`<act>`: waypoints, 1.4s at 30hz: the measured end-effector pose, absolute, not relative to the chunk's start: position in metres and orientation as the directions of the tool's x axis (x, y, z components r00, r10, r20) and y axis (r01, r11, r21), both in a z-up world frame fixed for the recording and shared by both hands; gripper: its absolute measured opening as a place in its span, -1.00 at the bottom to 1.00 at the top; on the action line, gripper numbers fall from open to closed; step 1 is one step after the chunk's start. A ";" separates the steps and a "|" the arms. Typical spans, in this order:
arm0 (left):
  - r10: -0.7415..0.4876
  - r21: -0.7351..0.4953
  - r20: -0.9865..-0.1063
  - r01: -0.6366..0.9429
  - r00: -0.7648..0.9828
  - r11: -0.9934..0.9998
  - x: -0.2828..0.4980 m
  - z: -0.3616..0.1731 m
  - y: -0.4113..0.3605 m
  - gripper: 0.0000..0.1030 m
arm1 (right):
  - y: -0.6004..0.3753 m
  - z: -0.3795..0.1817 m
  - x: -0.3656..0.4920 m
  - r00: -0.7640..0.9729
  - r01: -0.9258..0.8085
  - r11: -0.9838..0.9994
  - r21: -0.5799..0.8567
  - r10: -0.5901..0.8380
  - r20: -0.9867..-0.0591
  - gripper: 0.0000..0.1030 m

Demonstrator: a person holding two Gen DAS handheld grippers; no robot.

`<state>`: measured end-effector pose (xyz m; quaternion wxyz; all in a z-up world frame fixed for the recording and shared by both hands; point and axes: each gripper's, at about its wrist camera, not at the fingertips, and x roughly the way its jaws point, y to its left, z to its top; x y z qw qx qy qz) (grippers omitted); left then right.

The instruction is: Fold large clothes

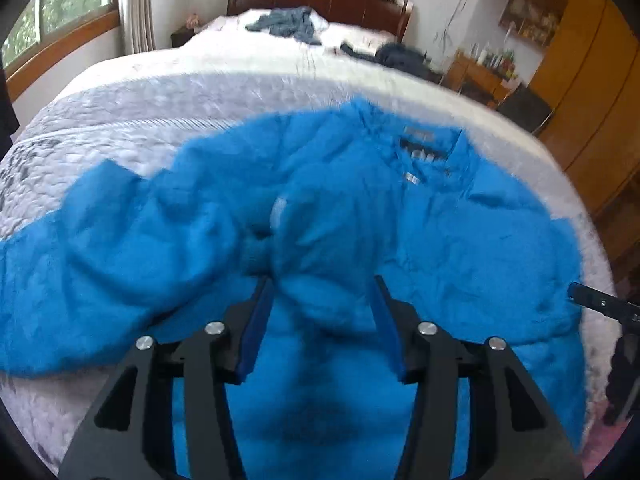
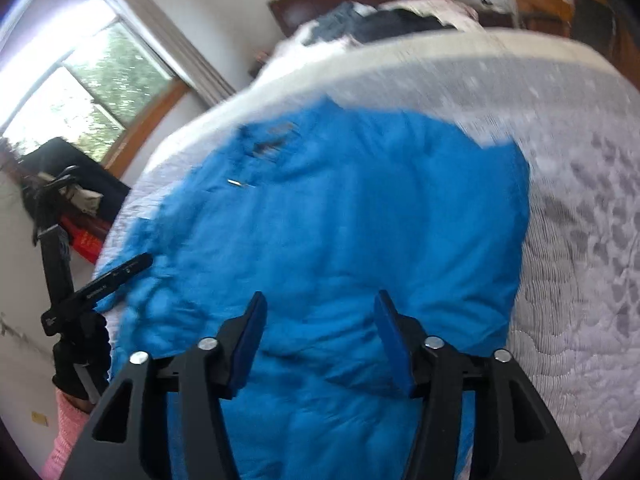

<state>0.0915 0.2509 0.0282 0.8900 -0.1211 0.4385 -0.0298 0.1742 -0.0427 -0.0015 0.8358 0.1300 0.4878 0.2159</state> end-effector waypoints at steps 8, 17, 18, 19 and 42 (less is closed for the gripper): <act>0.008 -0.255 -0.769 -0.318 0.640 0.913 -0.006 0.036 0.392 0.48 | 0.013 0.007 0.148 0.352 -0.356 0.845 0.400 0.517 -0.780 0.33; 0.084 -0.377 -0.800 -0.607 0.594 0.699 -0.077 -0.014 0.531 0.45 | 0.054 -0.013 0.134 0.283 -0.415 0.834 0.364 0.499 -0.819 0.33; 0.078 -0.396 -0.796 -0.614 0.601 0.683 -0.078 -0.016 0.538 0.44 | 0.056 -0.014 0.134 0.281 -0.416 0.834 0.362 0.497 -0.821 0.33; 0.069 -0.423 -0.787 -0.617 0.614 0.664 -0.078 -0.020 0.547 0.44 | 0.057 -0.016 0.135 0.280 -0.415 0.835 0.360 0.494 -0.823 0.33; 0.213 -0.478 -0.666 -0.628 0.715 0.615 -0.050 0.014 0.580 -0.90 | 0.044 -0.031 0.142 0.293 -0.374 0.864 0.337 0.455 -0.841 0.33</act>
